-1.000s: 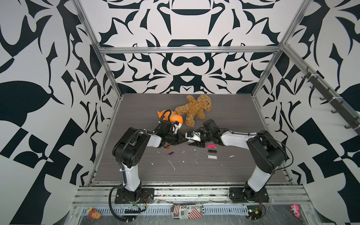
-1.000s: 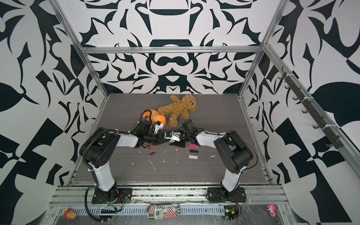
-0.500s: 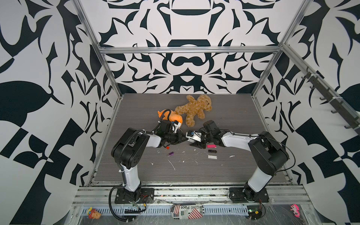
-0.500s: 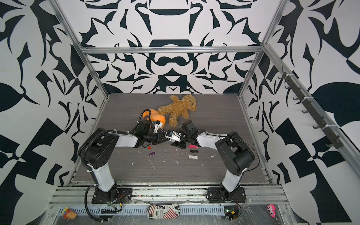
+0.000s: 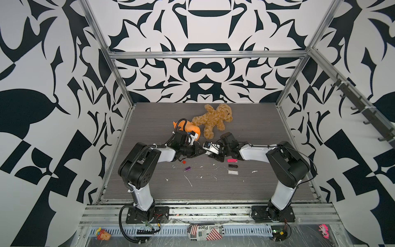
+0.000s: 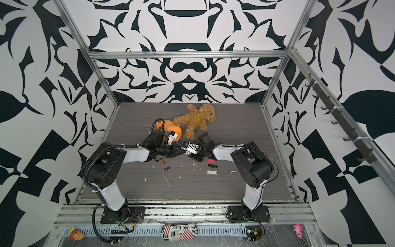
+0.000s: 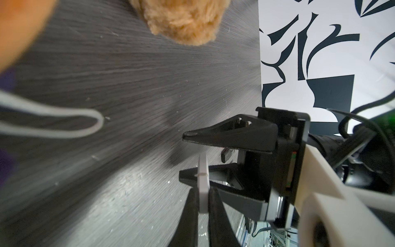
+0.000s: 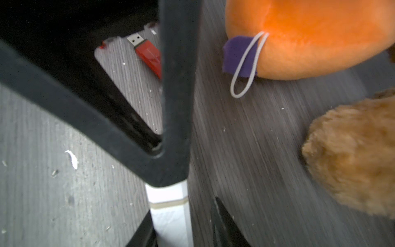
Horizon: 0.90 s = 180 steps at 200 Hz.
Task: Close the usb drive cover
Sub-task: Close the cover of the USB drive.
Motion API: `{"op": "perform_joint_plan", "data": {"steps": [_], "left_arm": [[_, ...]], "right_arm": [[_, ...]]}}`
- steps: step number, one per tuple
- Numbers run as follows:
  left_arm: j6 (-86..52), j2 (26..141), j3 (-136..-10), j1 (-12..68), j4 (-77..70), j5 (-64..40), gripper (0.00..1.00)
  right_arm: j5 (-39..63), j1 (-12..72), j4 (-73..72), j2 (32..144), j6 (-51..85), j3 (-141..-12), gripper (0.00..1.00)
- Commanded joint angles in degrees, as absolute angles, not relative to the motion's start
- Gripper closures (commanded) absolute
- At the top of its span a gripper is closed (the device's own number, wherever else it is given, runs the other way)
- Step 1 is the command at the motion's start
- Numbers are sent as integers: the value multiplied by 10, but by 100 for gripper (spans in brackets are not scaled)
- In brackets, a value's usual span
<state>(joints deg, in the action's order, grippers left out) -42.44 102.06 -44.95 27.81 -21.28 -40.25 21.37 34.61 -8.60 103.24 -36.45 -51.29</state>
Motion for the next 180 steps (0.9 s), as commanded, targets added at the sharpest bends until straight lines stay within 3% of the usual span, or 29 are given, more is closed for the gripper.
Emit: {"op": "perform_joint_plan", "data": {"steps": [1,27,87,180], "left_arm": [[-417,1010,-462,276,-191,-421,93],[-417,1013,-467,276,-191,-425,93],[-417,1019,-473,276,-185,-432,93],[-405,1003,-470,275,-167,-412,75]], "right_arm": [[221,350,-139,1014,-388,-500,62],[252,350,-161,1003,-416,-480,64],[271,350,-212,988,-435,-455,85],[249,350,-192,986,-444,-452,92]]}}
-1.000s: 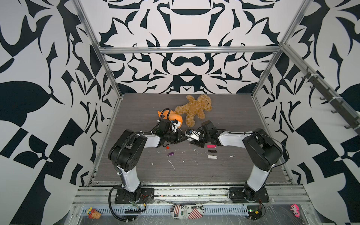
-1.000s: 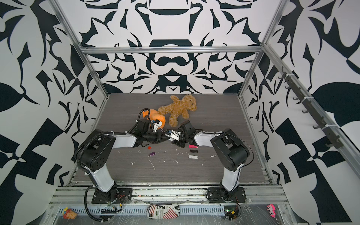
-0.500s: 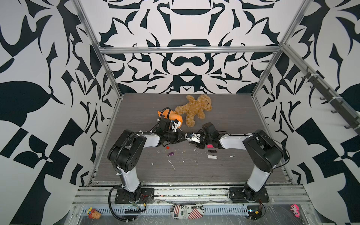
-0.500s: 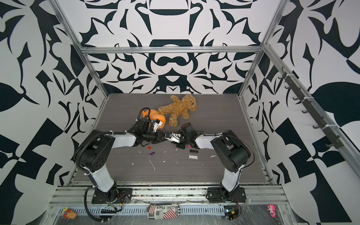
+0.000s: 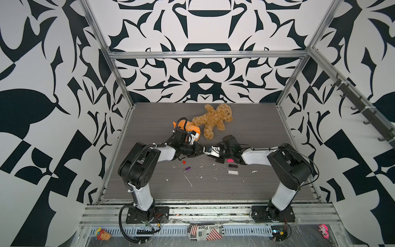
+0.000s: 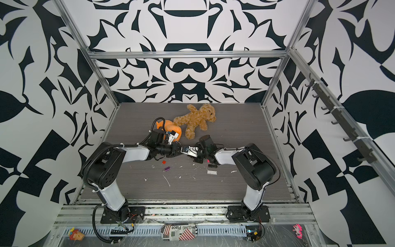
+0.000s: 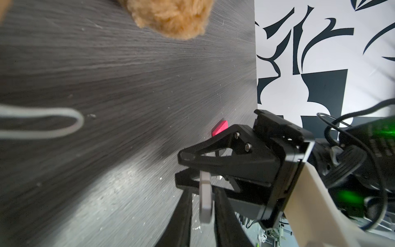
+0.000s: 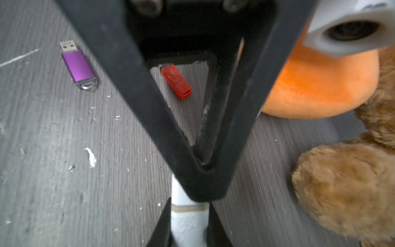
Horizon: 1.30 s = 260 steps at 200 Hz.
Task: Close the usb drive cover
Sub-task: Close the cover of the USB drive.
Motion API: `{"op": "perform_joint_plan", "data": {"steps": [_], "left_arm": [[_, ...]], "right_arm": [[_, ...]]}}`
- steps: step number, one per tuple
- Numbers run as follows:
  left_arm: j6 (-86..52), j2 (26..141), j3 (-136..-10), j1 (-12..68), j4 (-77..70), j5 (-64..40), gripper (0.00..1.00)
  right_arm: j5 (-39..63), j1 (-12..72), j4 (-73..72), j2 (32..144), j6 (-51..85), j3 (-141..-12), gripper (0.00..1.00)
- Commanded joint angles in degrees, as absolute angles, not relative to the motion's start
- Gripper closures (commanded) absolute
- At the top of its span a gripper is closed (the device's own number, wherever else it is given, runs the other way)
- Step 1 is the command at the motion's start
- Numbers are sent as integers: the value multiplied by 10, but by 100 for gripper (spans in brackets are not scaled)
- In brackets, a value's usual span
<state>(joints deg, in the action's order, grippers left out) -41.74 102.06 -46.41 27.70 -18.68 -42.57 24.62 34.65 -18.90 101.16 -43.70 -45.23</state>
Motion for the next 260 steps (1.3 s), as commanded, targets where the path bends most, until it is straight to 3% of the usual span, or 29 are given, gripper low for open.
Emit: {"op": "perform_joint_plan", "data": {"steps": [1,72,135,159,196,239,260], "left_arm": [[-404,1002,-470,275,-166,-411,75],[-393,998,-475,274,-153,-403,80],[-390,1005,-476,279,-151,-407,75],[-388,1005,-474,279,-151,-403,81],[-388,1005,-474,279,-150,-406,82],[-388,1007,-475,280,-148,-407,76],[-385,1005,-477,280,-144,-405,82]], "right_arm": [[249,350,-191,986,-444,-452,92],[263,350,-166,988,-435,-471,94],[271,350,-156,990,-420,-489,94],[270,350,-152,991,-416,-492,94],[267,351,-141,994,-410,-501,95],[264,350,-126,999,-406,-514,95],[257,351,-116,1001,-406,-518,96]]}}
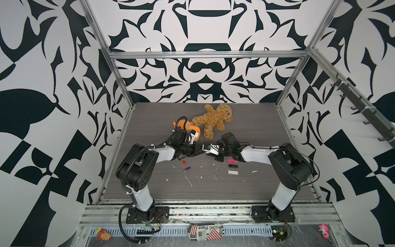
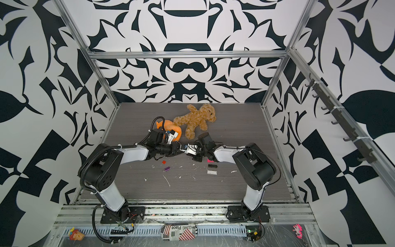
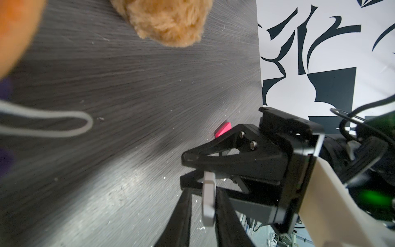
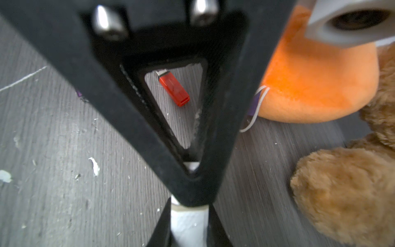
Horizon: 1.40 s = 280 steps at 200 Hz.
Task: Close the usb drive cover
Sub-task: Close the cover of the USB drive.
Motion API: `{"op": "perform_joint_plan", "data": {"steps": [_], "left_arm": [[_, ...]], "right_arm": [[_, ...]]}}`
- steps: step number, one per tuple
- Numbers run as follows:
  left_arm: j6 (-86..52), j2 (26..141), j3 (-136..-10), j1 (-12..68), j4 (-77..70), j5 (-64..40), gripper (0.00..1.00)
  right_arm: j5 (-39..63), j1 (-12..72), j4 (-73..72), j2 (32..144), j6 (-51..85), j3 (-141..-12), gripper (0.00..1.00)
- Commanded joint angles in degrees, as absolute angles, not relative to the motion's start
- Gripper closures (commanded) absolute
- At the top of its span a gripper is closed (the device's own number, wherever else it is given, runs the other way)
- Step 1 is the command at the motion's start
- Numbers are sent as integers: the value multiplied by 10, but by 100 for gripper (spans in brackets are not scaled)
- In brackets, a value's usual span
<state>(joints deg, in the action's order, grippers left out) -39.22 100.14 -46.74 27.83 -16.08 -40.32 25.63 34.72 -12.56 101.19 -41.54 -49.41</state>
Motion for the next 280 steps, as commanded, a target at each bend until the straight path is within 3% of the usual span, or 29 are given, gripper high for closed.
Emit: {"op": "perform_joint_plan", "data": {"steps": [1,68,109,168,234,280], "left_arm": [[-385,1005,-477,280,-145,-405,82],[-383,1006,-482,280,-141,-408,89],[-382,1015,-480,281,-142,-413,100],[-386,1033,-476,289,-162,-426,100],[-383,1061,-486,299,-172,-462,100],[-384,1072,-487,307,-180,-466,100]], "right_arm": [[257,351,-117,1001,-406,-518,96],[253,351,-112,1006,-390,-526,97],[291,350,-149,1002,-350,-531,100],[331,351,-244,991,-303,-521,100],[401,349,-325,1001,-400,-520,100],[422,349,-390,1018,-355,-545,100]]}}
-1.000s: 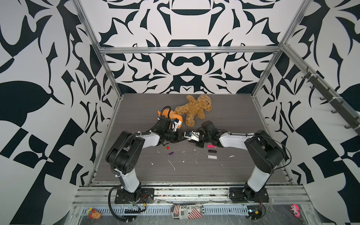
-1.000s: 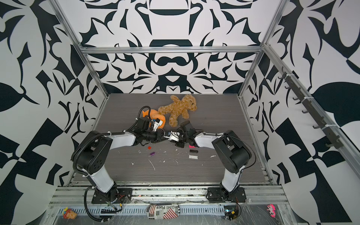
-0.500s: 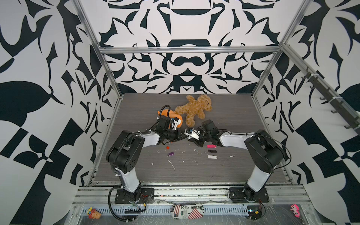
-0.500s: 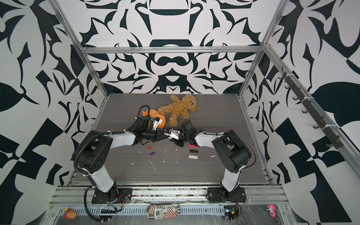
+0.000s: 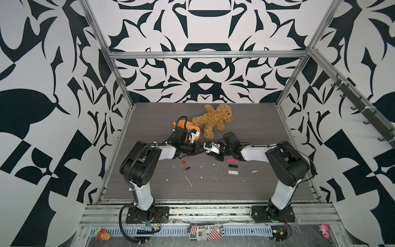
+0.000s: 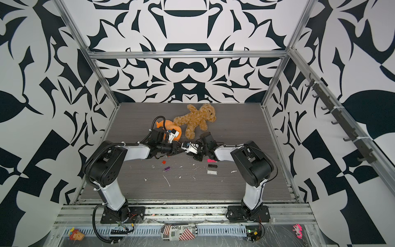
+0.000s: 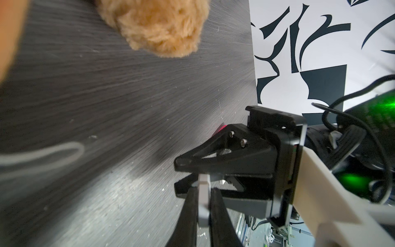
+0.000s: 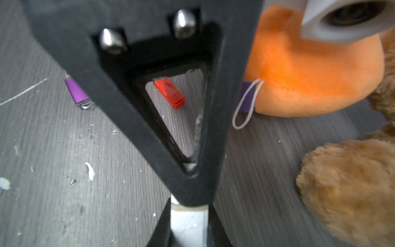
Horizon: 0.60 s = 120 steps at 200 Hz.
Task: Close the usb drive cover
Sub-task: Close the cover of the USB drive.
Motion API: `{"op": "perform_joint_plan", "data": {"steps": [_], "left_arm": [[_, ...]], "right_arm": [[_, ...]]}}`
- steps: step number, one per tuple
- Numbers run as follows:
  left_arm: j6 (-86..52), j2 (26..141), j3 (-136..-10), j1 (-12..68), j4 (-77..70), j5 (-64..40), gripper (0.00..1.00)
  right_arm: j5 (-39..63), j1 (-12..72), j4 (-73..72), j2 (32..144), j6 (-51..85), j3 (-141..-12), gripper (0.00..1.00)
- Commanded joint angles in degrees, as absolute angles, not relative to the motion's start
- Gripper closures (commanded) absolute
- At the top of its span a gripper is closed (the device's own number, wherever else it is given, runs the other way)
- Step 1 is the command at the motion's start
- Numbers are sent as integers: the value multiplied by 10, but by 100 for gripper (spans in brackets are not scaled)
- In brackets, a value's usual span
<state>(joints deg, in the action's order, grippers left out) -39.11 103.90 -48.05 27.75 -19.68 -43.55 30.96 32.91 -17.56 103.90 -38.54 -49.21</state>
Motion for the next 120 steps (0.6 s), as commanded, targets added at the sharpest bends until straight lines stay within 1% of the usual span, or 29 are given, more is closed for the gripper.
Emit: {"op": "perform_joint_plan", "data": {"steps": [1,48,81,120], "left_arm": [[-384,1072,-487,307,-181,-467,100],[-394,1082,-485,311,-203,-475,100],[-398,1088,-483,311,-211,-478,100],[-399,1091,-479,311,-213,-478,100]], "right_arm": [[422,349,-391,1018,-352,-545,100],[423,349,-454,1034,-230,-557,100],[426,350,-468,1023,-243,-536,100],[416,349,-450,1004,-268,-529,100]]}}
